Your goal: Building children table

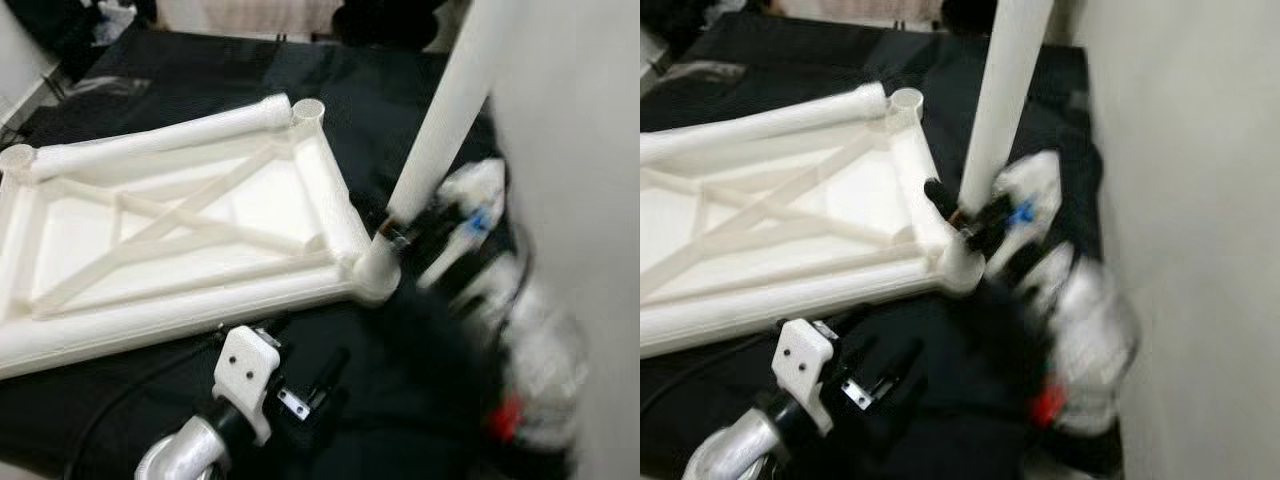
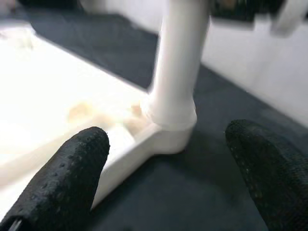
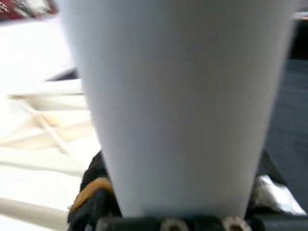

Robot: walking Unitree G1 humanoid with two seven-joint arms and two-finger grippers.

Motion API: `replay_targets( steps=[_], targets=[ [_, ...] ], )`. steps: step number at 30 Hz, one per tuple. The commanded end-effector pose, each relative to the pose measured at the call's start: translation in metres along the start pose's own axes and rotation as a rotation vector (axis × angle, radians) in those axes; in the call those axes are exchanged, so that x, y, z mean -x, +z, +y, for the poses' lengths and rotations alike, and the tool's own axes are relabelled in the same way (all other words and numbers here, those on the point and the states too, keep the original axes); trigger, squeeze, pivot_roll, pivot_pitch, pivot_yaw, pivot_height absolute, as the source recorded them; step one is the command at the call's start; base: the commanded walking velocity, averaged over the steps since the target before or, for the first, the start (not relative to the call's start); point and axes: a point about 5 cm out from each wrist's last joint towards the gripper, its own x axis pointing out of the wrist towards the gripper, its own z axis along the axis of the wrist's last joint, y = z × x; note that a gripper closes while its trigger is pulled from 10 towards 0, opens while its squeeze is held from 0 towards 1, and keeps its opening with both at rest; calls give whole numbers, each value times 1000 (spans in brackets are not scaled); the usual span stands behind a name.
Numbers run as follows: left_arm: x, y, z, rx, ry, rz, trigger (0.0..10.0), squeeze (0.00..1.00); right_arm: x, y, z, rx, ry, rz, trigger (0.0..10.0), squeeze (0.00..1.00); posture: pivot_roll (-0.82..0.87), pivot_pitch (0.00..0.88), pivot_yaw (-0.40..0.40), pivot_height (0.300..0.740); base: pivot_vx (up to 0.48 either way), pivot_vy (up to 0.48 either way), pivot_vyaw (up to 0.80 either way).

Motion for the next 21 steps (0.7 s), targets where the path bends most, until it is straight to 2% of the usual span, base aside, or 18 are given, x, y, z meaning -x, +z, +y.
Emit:
replay_targets(
  steps=[1,3,4,5,6,9,11,12,13,14,15,16,18,19,20,21],
  targets=[
    [3,-10,1,9,6,43,10000,0,13,-63,5,-147,-172,326,0,0,-12,145,-27,740,0,0,0],
    [3,-10,1,9,6,43,10000,0,13,-63,5,-147,-172,326,0,0,-12,145,-27,740,0,0,0],
    [3,-12,4,9,13,45,10000,0,2,-57,0,-131,-143,286,0,0,-14,133,-33,740,0,0,0],
    [3,-12,6,7,18,45,10000,0,-13,-47,-8,-91,-90,234,8118,0,5,148,-29,740,0,0,0],
    [4,-11,7,5,23,46,10000,0,-24,-37,-15,-63,-26,196,10000,0,8,158,-26,740,0,0,0],
    [5,-10,7,4,27,45,10000,0,-29,-31,-19,-42,11,176,10000,0,9,161,-24,740,0,0,0],
    [9,-7,5,0,27,43,10000,0,-28,-18,-19,-33,143,136,10000,0,20,197,-9,740,0,0,0],
    [9,-7,5,0,27,43,10000,0,-28,-18,-19,-33,143,136,10000,0,20,197,-9,740,0,0,0],
    [12,-5,4,1,23,44,10000,0,-26,-11,-20,-34,228,112,10000,922,29,215,-2,740,0,0,0],
    [13,-4,2,4,17,48,10000,0,-24,-3,-23,-32,294,82,10000,1000,30,219,-1,740,0,0,0],
    [15,-3,0,8,9,52,10000,0,-22,7,-30,-9,362,50,10000,1000,36,231,6,740,0,0,0],
    [15,-3,0,8,9,52,10000,0,-22,7,-30,-9,362,50,10000,1000,36,231,6,740,0,0,0],
    [18,-3,-2,12,1,56,10000,0,-19,22,-38,11,450,14,10000,1000,42,250,16,740,0,0,0],
    [20,-1,-4,14,-4,59,10000,0,-16,31,-41,29,533,2,10000,1000,50,264,19,740,0,0,0],
    [20,-1,-4,14,-4,59,10000,0,-16,31,-41,29,533,2,10000,1000,50,264,19,740,0,0,0],
    [21,-1,-5,16,-7,61,10000,0,-13,36,-42,45,599,-9,10000,1000,50,264,19,740,0,0,0]
  ],
)
